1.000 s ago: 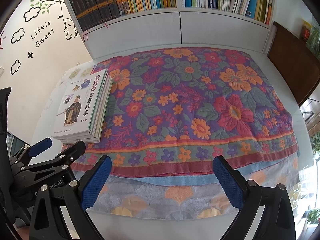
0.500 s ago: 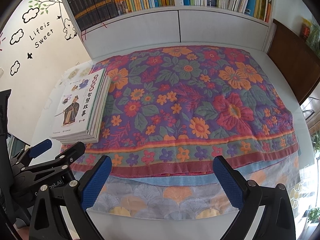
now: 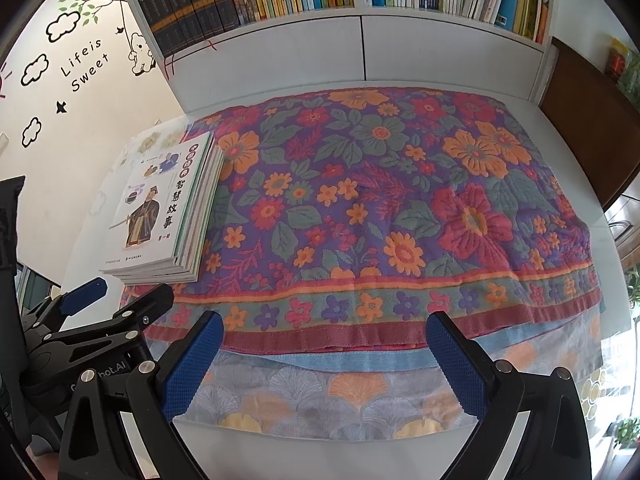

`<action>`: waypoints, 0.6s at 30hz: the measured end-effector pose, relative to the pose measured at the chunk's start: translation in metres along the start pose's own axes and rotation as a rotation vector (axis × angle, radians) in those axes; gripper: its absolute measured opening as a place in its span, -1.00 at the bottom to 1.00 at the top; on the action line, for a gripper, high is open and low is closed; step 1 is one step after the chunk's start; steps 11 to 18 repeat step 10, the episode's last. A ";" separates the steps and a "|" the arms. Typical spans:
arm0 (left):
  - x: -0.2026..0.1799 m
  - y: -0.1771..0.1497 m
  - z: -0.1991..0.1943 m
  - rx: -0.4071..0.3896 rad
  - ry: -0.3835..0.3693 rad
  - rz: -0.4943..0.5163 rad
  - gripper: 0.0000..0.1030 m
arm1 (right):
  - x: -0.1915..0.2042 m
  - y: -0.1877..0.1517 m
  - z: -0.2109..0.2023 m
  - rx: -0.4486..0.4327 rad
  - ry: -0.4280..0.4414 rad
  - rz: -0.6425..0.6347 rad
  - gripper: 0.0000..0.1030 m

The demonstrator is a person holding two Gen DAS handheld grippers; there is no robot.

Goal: Organize books

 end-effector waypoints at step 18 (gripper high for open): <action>0.002 0.000 0.000 -0.006 0.010 -0.011 0.88 | 0.000 -0.002 0.003 0.006 0.003 0.002 0.96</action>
Point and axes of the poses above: each gripper's, at about its wrist camera, not at the fingertips, and z roughly the way its jaws point, x to its left, y to its top, the point moved 1 cm from there along z, roughly the way its jaws point, and after that the axes turned 15 degrees about y, right-handed, at the moved point
